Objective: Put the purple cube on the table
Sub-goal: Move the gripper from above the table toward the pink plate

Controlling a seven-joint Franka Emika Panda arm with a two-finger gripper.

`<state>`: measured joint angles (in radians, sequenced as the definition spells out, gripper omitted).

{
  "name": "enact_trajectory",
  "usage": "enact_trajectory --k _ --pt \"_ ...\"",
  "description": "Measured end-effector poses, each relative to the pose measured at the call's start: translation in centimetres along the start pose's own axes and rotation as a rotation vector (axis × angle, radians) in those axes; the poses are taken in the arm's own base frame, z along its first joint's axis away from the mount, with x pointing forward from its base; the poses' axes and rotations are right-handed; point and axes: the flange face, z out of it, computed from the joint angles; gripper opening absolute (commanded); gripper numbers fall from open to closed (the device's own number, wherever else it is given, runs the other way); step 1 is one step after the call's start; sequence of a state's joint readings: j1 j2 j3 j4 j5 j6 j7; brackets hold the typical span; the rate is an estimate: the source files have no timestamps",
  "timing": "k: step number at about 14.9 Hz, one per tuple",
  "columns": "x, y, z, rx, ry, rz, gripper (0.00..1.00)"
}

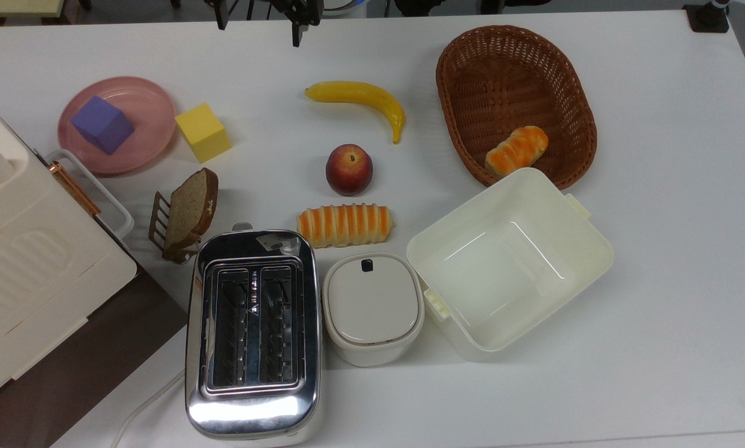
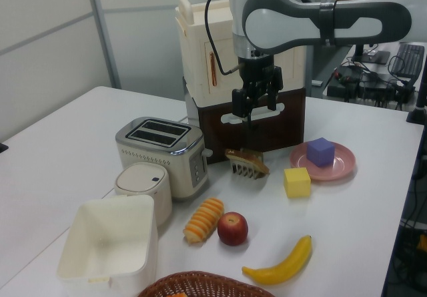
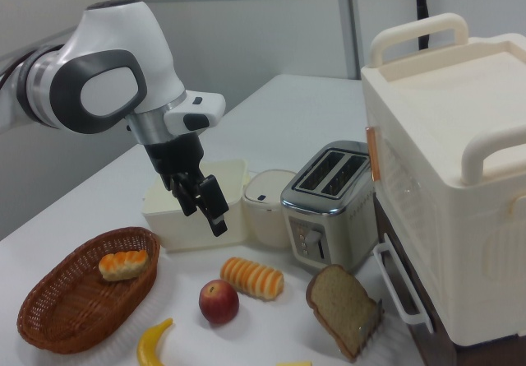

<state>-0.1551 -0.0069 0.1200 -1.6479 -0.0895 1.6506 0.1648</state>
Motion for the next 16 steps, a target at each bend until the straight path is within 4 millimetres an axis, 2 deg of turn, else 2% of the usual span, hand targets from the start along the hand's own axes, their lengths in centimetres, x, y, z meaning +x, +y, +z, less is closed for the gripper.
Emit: enact_trajectory --k 11,16 --pt "-0.38 0.22 -0.83 0.028 0.008 -0.059 1.00" --pt "-0.49 0.71 -0.22 0.025 -0.012 -0.056 1.00"
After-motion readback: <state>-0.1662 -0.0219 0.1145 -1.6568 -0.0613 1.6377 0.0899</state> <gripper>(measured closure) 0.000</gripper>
